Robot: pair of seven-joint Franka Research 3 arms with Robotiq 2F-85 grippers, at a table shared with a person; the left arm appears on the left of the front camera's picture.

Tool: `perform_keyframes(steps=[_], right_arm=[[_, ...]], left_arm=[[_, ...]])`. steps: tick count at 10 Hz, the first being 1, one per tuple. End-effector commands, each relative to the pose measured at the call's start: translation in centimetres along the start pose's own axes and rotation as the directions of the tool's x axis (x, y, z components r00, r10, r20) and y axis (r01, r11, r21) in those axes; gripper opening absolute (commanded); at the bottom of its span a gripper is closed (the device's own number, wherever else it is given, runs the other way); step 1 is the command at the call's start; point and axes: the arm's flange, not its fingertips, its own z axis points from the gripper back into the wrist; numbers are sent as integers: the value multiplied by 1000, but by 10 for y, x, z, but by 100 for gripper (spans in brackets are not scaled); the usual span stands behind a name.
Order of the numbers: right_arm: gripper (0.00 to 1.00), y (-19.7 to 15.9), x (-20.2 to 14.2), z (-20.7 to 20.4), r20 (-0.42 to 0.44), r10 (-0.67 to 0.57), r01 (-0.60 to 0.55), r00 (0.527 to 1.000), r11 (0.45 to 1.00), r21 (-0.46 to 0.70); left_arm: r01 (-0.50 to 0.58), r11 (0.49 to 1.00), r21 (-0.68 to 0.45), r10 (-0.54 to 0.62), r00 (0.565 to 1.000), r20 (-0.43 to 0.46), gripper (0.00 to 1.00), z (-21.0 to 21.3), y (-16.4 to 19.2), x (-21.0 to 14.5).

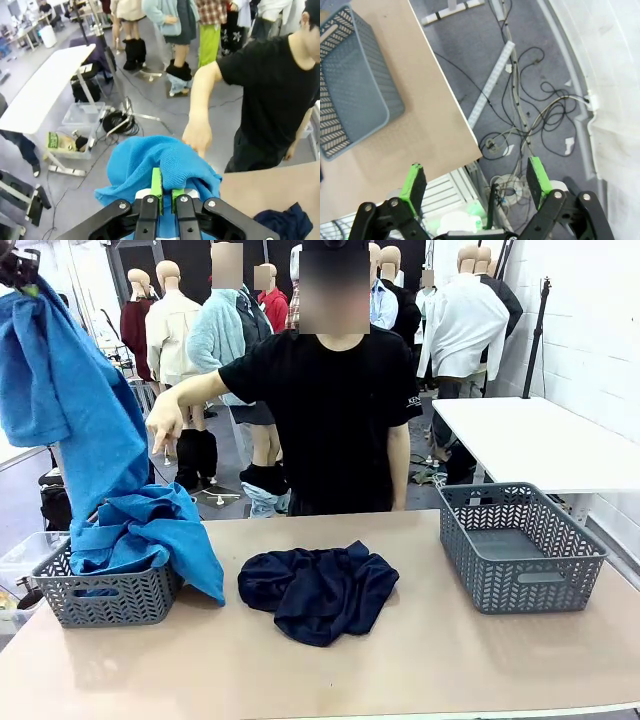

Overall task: Sort the tops and bottoms.
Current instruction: Sort the clothes according to human instructions.

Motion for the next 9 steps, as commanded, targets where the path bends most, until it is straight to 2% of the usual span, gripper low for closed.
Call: perform_keyframes(steps=[1,7,9], right_arm=[[100,3,-3,-3,-2,-23,23,1000,1000,1],[100,3,-3,-3,-2,-23,23,1000,1000,1],[100,3,-3,-3,-2,-23,23,1000,1000,1]], left_arm=[[14,1000,17,-13,999,-37,0,-4,7,-3],[-1,1000,8,2,999,-45,0,-9,4,-6],[11,999,-44,-16,993,-118,0,-37,4,-41]])
